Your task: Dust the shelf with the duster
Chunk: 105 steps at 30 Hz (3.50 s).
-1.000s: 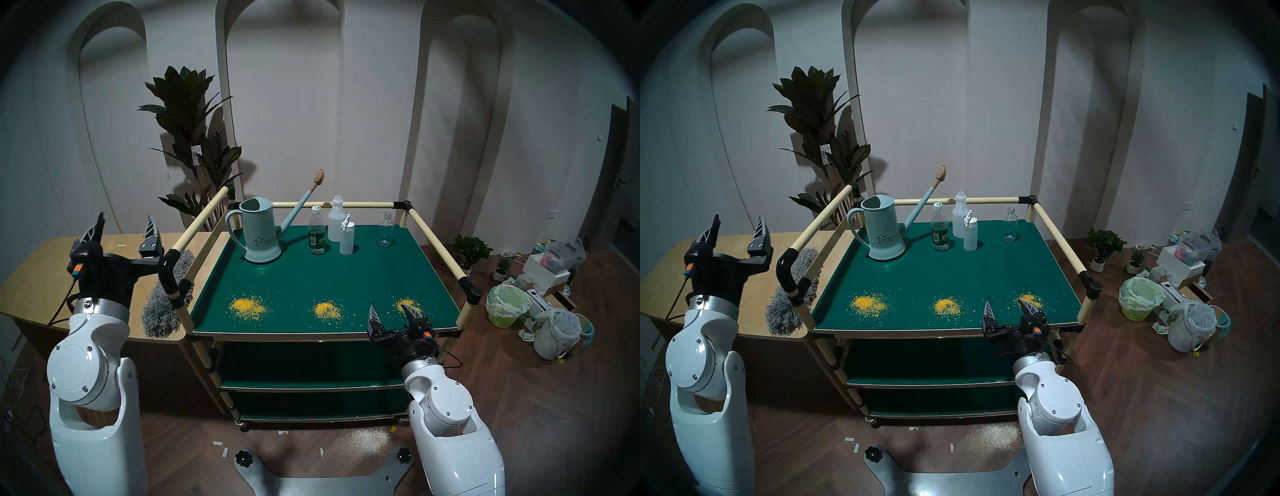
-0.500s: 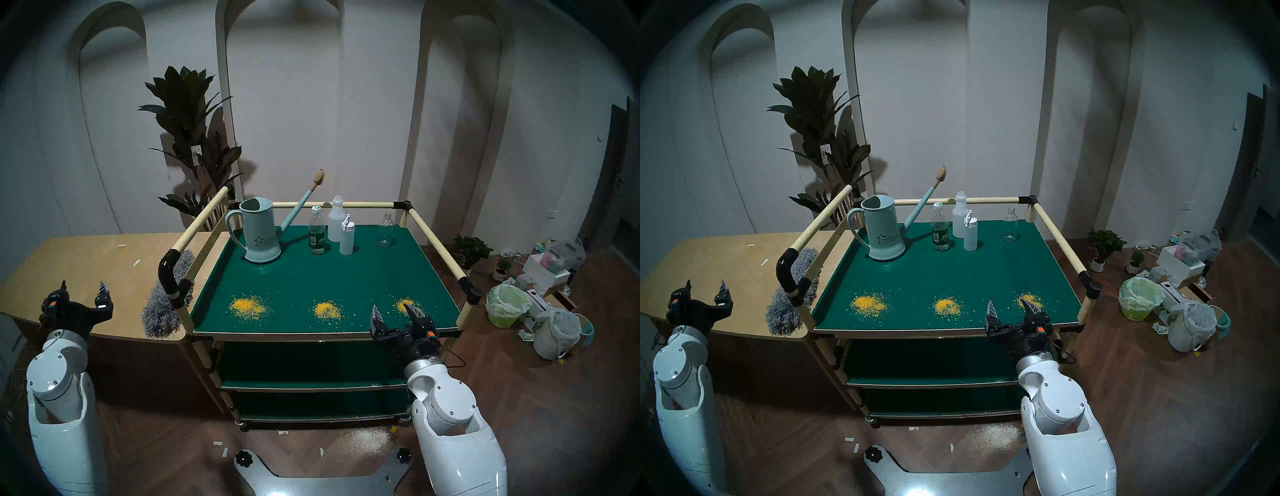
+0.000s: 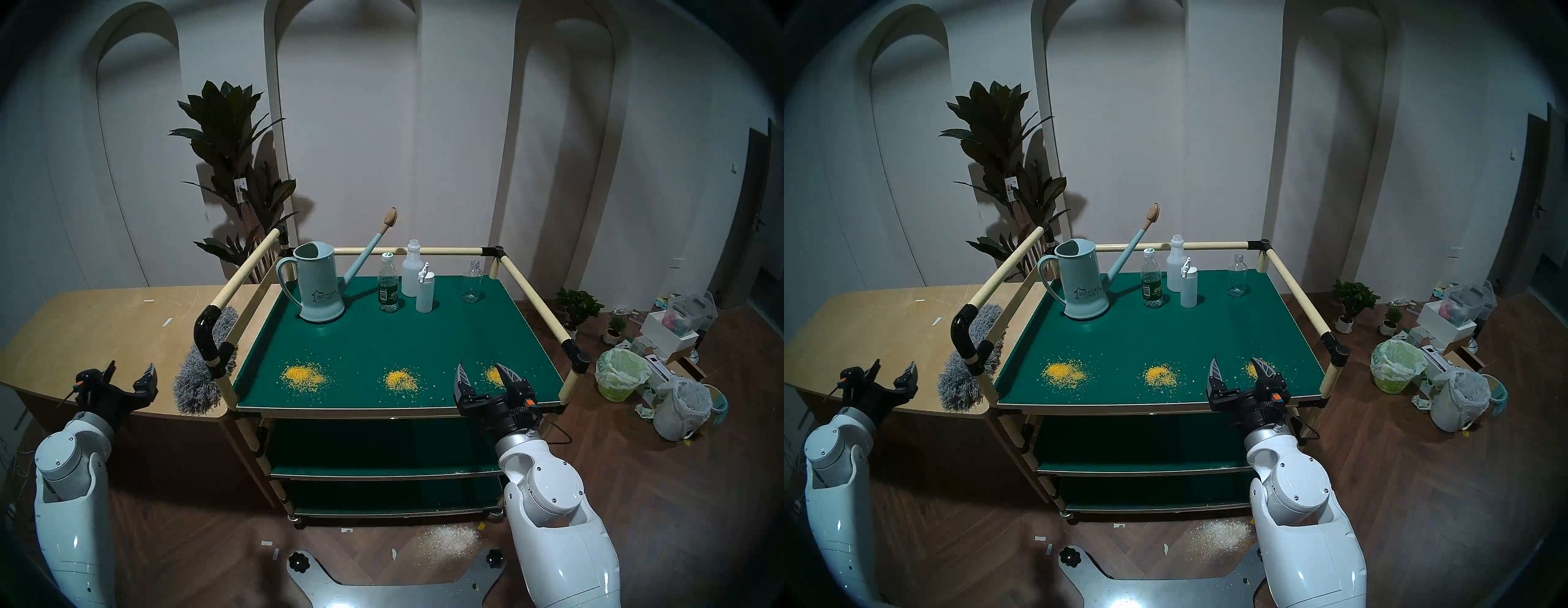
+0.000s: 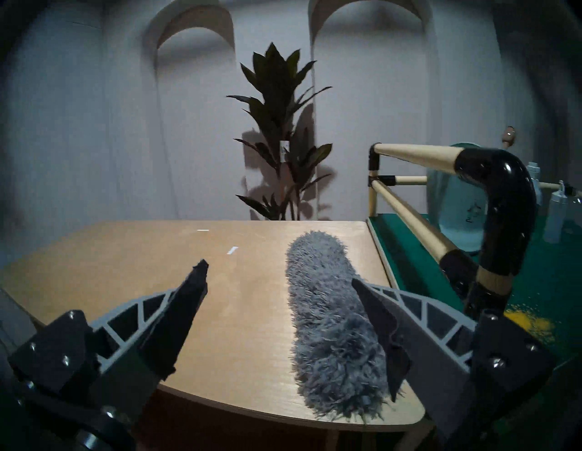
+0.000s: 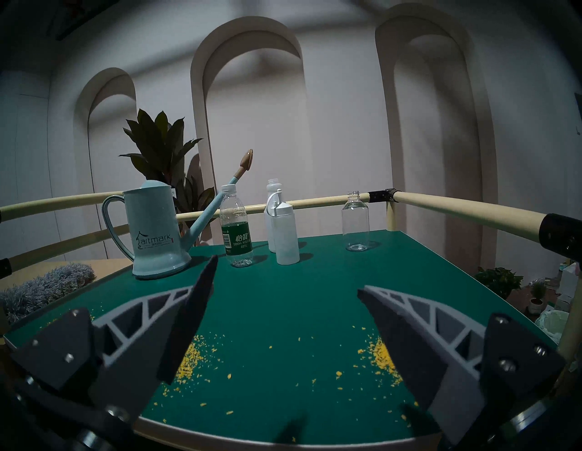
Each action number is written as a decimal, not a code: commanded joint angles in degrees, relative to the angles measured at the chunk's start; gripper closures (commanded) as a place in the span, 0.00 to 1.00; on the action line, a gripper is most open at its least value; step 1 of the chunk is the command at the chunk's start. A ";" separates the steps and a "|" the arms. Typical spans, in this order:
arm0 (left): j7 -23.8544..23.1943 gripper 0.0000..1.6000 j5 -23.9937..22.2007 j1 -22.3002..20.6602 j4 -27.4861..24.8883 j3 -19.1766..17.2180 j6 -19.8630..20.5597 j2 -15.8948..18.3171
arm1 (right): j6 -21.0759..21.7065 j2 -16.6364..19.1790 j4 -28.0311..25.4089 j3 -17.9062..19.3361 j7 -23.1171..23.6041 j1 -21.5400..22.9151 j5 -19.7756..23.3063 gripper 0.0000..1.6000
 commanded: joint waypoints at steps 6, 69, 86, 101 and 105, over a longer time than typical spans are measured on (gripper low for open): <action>-13.30 0.00 -4.28 -7.07 12.44 2.68 -8.90 7.77 | -2.56 -0.53 1.04 -0.62 -0.81 4.50 -1.09 0.00; 12.87 0.00 6.71 -27.24 39.13 21.65 -20.28 1.06 | -6.91 -0.30 2.19 0.08 -2.09 2.92 -3.17 0.00; 12.69 0.00 7.77 -32.52 45.32 24.19 -20.01 0.95 | -6.76 -0.34 2.86 0.91 -2.46 3.50 -2.97 0.00; 13.91 0.53 7.34 -31.22 44.16 23.74 -20.54 0.76 | -6.74 -0.38 3.71 0.60 -2.61 4.09 -3.36 0.00; 14.65 0.56 7.22 -30.07 42.95 23.48 -20.05 0.51 | -6.72 -0.42 3.77 0.53 -2.74 4.15 -3.40 0.00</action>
